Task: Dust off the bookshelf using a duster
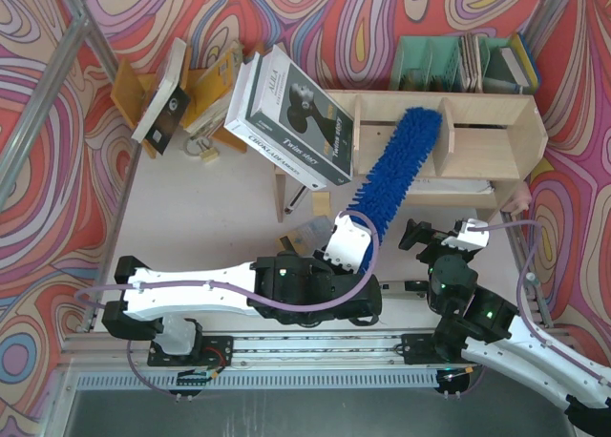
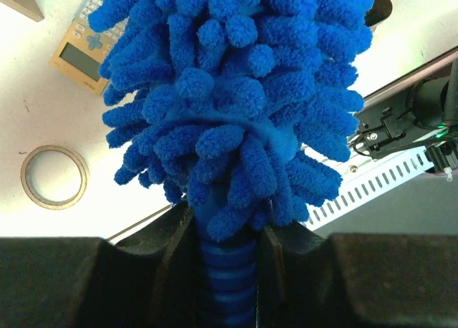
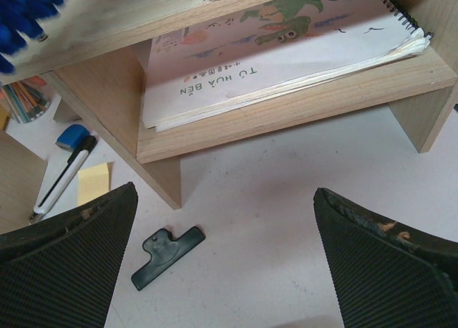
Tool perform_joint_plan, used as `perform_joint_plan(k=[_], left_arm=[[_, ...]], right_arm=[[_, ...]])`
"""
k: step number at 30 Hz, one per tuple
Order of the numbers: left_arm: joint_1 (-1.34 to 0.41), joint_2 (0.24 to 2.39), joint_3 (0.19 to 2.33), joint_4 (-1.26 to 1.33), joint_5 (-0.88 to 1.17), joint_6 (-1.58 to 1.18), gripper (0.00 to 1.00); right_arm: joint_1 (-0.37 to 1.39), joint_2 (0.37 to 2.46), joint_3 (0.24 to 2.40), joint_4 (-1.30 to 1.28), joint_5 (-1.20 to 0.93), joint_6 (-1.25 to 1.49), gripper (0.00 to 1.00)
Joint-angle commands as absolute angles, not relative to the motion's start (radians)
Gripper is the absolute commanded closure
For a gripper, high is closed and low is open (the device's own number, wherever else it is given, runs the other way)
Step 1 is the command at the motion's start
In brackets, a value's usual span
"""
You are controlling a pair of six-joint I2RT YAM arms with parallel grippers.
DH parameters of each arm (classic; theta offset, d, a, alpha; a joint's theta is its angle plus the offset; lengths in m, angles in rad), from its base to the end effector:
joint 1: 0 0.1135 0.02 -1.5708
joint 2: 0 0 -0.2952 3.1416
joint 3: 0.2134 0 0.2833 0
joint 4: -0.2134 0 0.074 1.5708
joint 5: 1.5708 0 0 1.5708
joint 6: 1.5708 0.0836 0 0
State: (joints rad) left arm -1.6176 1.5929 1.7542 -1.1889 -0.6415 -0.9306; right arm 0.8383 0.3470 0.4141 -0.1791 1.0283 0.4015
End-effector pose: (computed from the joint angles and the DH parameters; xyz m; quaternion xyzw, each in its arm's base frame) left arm 0.0330 -0.3650 0.3916 0.2283 0.8893 -0.1547 0.3649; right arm 0.1409 0.0496 0.2792 0.1793 0.7048 0.0387 0.6853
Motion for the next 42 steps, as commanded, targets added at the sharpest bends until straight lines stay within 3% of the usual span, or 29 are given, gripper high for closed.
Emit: perform_joint_plan(k=[1, 14, 26, 36, 42], left_arm=[[-1.624, 1.592, 1.774, -1.152, -0.688, -0.896, 1.00], [-1.626, 1.573, 1.814, -1.126, -0.739, -0.838, 1.00], [-1.622, 1.523, 1.600, -1.075, -0.664, -0.932, 1.00], [-1.645, 1.513, 1.613, -1.060, -0.641, -0.862, 1.00], [-1.684, 1.490, 1.629, -1.038, -0.590, -0.798, 1.00]], right_arm=[[0.839, 0.330, 0.440, -0.182, 1.052, 0.410, 0.01], [0.839, 0.334, 0.468, -0.180, 1.048, 0.395, 0.01], [0.838, 0.324, 0.503, -0.212, 1.028, 0.430, 0.01], [0.839, 0.343, 0.525, -0.240, 1.045, 0.445, 0.01], [0.838, 0.326, 0.612, -0.402, 1.137, 0.597, 0.01]])
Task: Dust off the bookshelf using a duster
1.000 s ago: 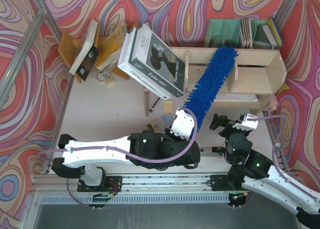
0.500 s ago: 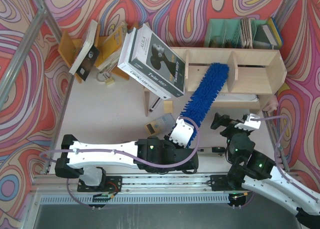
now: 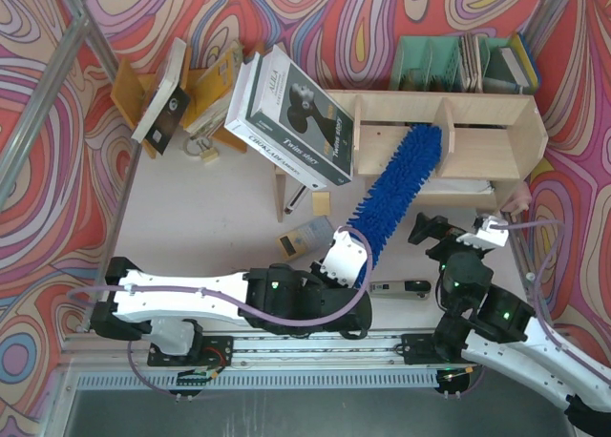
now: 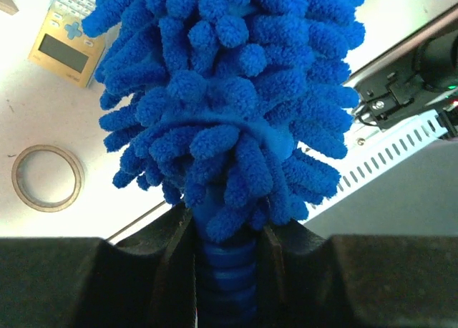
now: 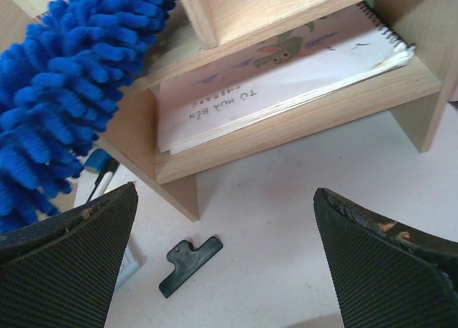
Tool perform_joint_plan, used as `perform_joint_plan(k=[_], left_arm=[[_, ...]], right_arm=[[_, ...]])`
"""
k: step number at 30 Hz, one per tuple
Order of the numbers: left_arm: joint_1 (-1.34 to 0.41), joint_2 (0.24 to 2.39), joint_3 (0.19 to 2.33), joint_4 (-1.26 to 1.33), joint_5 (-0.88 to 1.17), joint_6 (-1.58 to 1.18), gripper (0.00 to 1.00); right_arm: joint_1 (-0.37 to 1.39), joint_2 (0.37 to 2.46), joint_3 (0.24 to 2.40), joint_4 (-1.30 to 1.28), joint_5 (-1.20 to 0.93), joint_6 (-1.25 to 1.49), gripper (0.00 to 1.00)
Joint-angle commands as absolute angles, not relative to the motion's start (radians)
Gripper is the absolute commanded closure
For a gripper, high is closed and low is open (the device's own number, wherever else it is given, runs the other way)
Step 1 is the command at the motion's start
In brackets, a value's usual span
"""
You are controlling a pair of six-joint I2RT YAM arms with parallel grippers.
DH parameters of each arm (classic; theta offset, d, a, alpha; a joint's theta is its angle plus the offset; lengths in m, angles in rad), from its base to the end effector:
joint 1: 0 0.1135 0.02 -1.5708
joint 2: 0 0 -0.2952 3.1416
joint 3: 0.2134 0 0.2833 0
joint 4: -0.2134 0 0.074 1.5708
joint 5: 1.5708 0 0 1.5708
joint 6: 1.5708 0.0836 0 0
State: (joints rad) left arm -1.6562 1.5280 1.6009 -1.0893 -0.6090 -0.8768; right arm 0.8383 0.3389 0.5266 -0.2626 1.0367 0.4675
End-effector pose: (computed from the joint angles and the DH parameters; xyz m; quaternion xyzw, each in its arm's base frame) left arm 0.0174 -0.3570 0.3672 0.2727 0.8800 -0.1627 0.3533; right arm 0.1328 0.0401 0.3135 0.2138 0.6880 0.0704 0.6899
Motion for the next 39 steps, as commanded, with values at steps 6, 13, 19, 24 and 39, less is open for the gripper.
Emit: perform_joint_plan(k=[6, 13, 19, 24, 39], left_arm=[[-1.722, 1.477, 1.620, -1.118, -0.567, -0.834, 1.00], [-1.784, 1.438, 1.556, -1.158, -0.562, -0.882, 1.00], [-1.800, 1.416, 1.480, -1.172, -0.546, -0.934, 1.00], [-1.832, 1.377, 1.471, -1.186, -0.630, -0.946, 1.00], [-1.914, 1.500, 1.668, -1.174, -0.793, -0.793, 1.00]], right_arm=[[0.838, 0.375, 0.765, -0.605, 1.215, 0.735, 0.01], [0.839, 0.399, 0.818, -0.583, 1.218, 0.701, 0.01], [0.839, 0.417, 0.850, -0.555, 1.218, 0.658, 0.01], [0.839, 0.426, 0.900, -0.506, 1.207, 0.590, 0.01], [0.839, 0.584, 1.231, -0.421, 1.086, 0.385, 0.01]])
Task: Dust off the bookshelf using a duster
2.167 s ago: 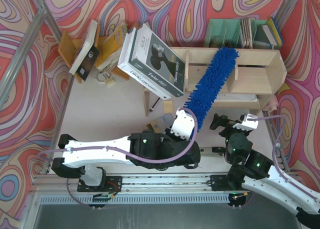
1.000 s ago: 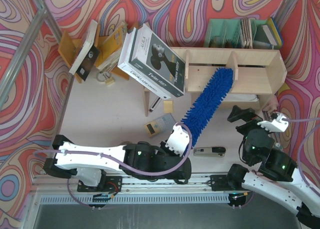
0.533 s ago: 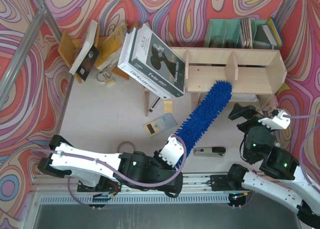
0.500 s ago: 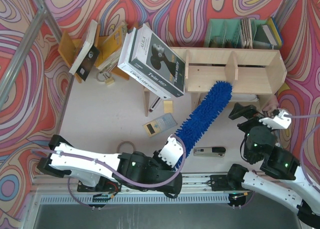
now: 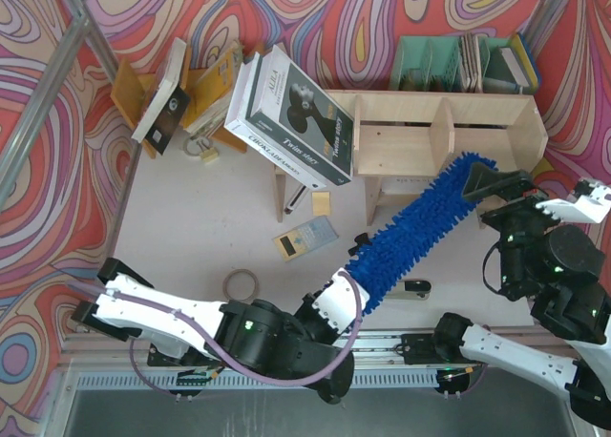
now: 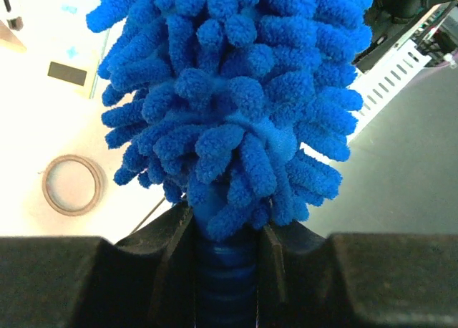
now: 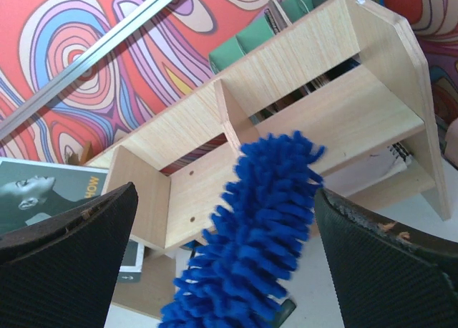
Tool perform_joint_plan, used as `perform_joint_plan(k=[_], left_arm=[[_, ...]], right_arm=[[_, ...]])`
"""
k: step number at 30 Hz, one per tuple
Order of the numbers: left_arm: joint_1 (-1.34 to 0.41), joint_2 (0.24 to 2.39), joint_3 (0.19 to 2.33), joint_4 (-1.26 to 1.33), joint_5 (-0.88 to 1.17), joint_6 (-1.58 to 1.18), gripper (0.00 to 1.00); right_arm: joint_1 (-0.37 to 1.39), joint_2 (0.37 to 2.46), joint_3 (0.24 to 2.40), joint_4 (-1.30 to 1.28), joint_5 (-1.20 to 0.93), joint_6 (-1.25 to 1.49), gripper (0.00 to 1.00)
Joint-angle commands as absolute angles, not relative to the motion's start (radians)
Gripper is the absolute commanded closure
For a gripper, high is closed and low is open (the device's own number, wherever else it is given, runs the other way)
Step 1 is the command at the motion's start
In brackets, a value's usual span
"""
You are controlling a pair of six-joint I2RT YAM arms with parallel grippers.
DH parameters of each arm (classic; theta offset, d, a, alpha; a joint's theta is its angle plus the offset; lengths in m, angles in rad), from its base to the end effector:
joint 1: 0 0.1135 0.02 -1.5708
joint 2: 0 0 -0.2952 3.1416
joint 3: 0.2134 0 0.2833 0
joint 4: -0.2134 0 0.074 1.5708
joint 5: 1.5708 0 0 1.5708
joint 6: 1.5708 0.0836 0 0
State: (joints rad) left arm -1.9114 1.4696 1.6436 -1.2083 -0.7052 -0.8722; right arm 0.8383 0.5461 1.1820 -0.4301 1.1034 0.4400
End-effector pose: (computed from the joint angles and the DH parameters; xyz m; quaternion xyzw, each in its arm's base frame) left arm -0.0568 -0.3224 0.3959 0.3699 0.8309 -0.1855 0.3720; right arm 0.0984 -0.0022 0.5023 0.2924 0.6070 0.1289 0.7276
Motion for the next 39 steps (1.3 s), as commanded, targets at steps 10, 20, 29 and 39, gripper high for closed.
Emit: perform_joint_plan(k=[10, 20, 29, 39], left_arm=[[-1.760, 1.555, 1.689, -0.926, -0.665, -0.559, 1.00], [-1.607, 1.664, 1.745, -0.865, -0.543, -0.495, 1.00], [-1.524, 1.752, 1.816, -0.867, -0.459, -0.484, 1.00], [-1.488, 1.873, 1.950, -0.904, -0.397, -0.425, 1.00]], right_arm=[[0.838, 0.603, 1.270, -0.409, 1.067, 0.382, 0.01], [0.839, 0.660, 1.325, -0.297, 1.063, 0.220, 0.01], [0.839, 0.561, 1.204, -0.094, 0.964, -0.055, 0.01], [0.838, 0.481, 1.063, 0.028, 0.878, -0.243, 0.01]])
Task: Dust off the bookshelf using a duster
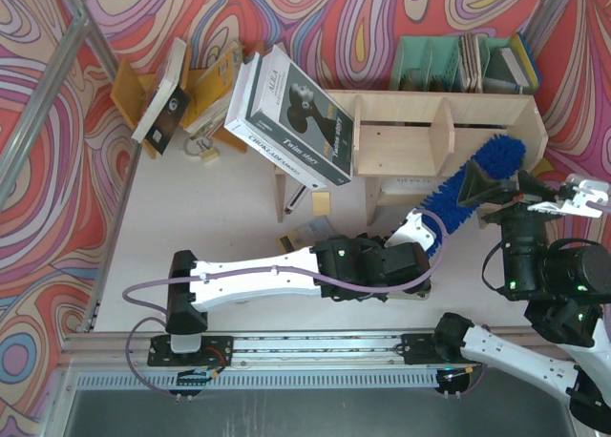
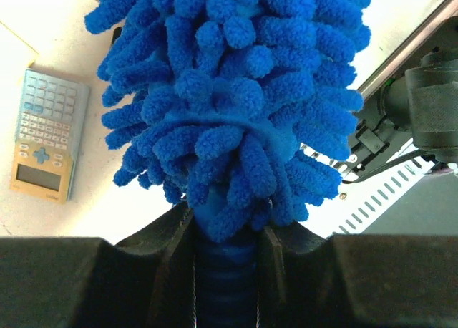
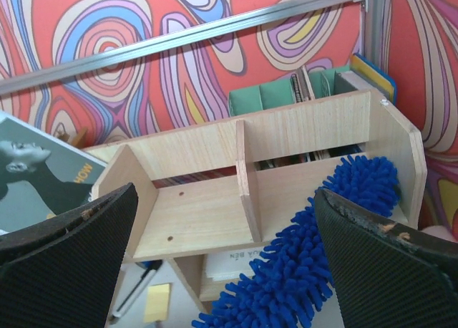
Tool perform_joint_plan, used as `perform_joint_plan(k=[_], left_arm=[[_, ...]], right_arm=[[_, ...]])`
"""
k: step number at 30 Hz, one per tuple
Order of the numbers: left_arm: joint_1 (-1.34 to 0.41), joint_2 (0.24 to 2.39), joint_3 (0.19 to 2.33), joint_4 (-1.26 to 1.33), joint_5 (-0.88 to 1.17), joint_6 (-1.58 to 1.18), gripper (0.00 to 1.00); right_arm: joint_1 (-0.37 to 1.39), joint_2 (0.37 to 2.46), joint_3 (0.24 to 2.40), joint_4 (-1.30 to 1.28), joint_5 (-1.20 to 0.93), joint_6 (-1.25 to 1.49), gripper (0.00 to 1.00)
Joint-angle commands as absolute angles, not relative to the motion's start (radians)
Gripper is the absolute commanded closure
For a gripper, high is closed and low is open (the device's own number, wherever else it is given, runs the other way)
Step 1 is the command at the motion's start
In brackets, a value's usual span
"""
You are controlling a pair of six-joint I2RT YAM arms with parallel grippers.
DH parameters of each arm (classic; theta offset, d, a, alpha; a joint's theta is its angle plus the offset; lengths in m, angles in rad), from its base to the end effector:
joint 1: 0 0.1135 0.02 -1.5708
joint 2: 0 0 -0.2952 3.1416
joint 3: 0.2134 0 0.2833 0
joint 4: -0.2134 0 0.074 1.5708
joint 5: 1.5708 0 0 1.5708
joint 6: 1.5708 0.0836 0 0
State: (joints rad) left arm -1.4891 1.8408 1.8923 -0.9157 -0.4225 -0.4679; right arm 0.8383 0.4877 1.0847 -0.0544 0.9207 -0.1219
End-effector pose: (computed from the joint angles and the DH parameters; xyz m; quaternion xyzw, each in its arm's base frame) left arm 0.0725 -0.4653 0.3579 0.3850 0.8358 -0.1709 0.3521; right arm 0.0904 0.0010 0.5214 0.1396 0.5694 0.0689 0.8072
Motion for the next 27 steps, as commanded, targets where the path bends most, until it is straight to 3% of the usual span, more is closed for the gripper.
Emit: perform_joint_plan(k=[1, 15, 27], left_arm=[[-1.488, 1.874, 1.953, -0.899, -0.394, -0.419, 1.00], [-1.410, 1.773, 1.853, -0.803, -0.342, -0.440, 1.00], [-1.424, 1.836, 1.899, -0.842, -0.233, -0.412, 1.00]], right_arm=[[0.838, 0.478, 1.054, 0.038, 0.871, -0.264, 0.01], [0.839, 0.343, 0.916, 0.237, 0.867, -0.403, 0.01], [0.839, 0.385, 0.934, 0.262, 0.918, -0.383, 0.01]])
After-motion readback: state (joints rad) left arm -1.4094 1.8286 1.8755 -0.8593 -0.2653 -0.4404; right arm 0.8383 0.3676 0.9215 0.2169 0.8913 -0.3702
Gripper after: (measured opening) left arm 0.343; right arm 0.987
